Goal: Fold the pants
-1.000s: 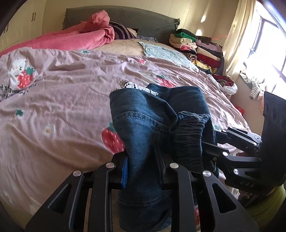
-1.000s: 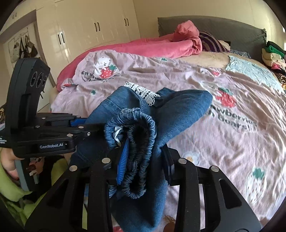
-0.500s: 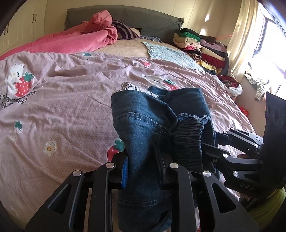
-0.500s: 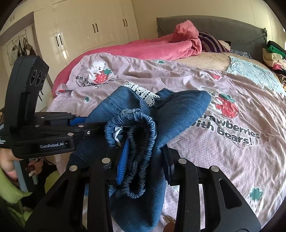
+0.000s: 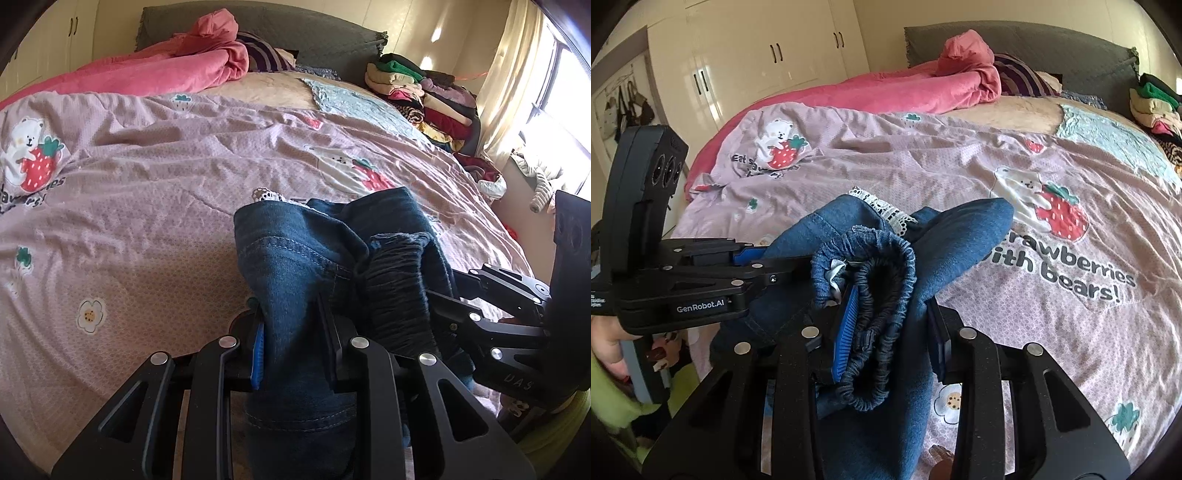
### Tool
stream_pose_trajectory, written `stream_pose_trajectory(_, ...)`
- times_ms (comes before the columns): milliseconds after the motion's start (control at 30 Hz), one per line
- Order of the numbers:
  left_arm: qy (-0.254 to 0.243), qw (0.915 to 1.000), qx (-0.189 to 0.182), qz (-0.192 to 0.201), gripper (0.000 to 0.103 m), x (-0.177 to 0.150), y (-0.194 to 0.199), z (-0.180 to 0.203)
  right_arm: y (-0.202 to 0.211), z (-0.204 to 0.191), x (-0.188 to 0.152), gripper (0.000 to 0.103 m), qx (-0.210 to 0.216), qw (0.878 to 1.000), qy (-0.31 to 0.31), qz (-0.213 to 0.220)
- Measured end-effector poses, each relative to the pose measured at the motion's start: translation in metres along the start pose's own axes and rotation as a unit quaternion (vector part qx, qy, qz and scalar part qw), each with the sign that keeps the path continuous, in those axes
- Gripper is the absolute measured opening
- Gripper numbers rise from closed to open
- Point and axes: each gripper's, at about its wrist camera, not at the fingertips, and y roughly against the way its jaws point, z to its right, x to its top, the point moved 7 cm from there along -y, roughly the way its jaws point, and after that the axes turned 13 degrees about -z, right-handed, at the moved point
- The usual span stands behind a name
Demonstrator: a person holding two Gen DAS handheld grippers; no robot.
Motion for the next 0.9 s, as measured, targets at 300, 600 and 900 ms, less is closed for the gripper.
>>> stream_pose_trajectory(300, 0.007, 0.9999, 0.004, -0.014, 0.028, -0.006, -0.015, -0.01, -0.01, 0.018, -0.014, 0.031, -0.012, 0.999, -0.045, -0.016)
stream_pose_trajectory(600, 0.01, 0.9995, 0.007, -0.03, 0.038, -0.013, -0.024, -0.016, -0.022, 0.035, -0.026, 0.04, -0.039, 0.994, -0.084, -0.049)
stream_pose_trajectory(900, 0.007, 0.9995, 0.011, -0.03, 0.04, -0.014, -0.022, -0.016, -0.015, 0.031, -0.027, 0.043, -0.056, 0.994, -0.079, -0.05)
